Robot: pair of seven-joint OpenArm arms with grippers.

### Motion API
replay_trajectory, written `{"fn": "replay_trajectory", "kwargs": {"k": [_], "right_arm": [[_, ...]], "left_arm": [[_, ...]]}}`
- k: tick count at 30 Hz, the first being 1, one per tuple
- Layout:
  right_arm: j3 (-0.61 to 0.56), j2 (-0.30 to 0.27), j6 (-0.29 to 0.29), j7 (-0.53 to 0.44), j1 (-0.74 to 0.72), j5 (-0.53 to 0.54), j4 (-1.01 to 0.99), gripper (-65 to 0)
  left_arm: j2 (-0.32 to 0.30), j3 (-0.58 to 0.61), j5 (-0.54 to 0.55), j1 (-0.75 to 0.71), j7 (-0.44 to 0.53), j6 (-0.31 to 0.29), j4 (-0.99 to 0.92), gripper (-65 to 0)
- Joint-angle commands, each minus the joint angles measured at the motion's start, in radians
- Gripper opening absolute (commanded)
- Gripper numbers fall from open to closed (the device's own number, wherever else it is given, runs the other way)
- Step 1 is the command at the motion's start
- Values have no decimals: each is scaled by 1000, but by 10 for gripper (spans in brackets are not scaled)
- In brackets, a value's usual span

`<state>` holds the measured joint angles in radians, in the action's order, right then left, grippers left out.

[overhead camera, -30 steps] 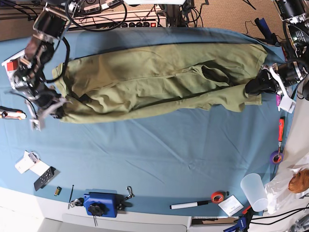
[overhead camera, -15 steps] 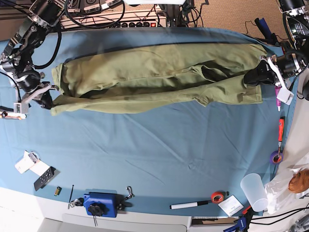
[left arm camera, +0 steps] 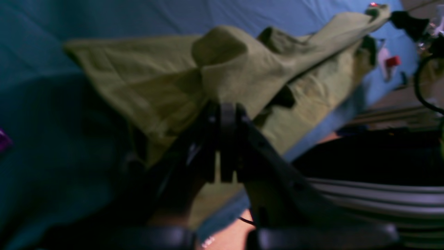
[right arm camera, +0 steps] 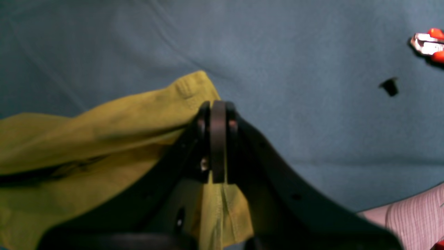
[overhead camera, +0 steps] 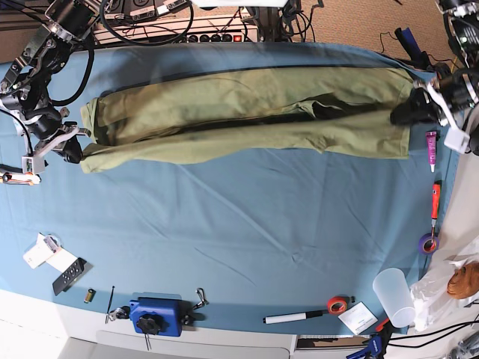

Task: Layout the t-shirt on the table in an organized manner, then fold the t-shirt properly
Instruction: 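Pull the strip ends apart with both grippers to straighten it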

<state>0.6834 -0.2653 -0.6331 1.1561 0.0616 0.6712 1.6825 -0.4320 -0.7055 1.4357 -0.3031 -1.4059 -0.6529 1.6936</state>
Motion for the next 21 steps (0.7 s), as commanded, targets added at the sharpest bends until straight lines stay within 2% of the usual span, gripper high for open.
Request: {"fn": "replay_trajectory", "kwargs": {"k": [1, 13, 19, 21], "right_arm": [[6, -17, -6, -18, -7, 17, 19, -650], [6, -17, -5, -22, 97, 4, 18, -650], [6, -16, 32, -27, 111, -94, 18, -650], [6, -14, 32, -31, 110, -95, 18, -650]], "left_arm": [[-19, -8, 37, -4, 10, -3, 16, -650], [-19, -8, 34, -83, 10, -3, 16, -650], [-17, -8, -38, -117, 10, -3, 15, -650], [-16, -8, -45, -118, 10, -3, 15, -650]]}}
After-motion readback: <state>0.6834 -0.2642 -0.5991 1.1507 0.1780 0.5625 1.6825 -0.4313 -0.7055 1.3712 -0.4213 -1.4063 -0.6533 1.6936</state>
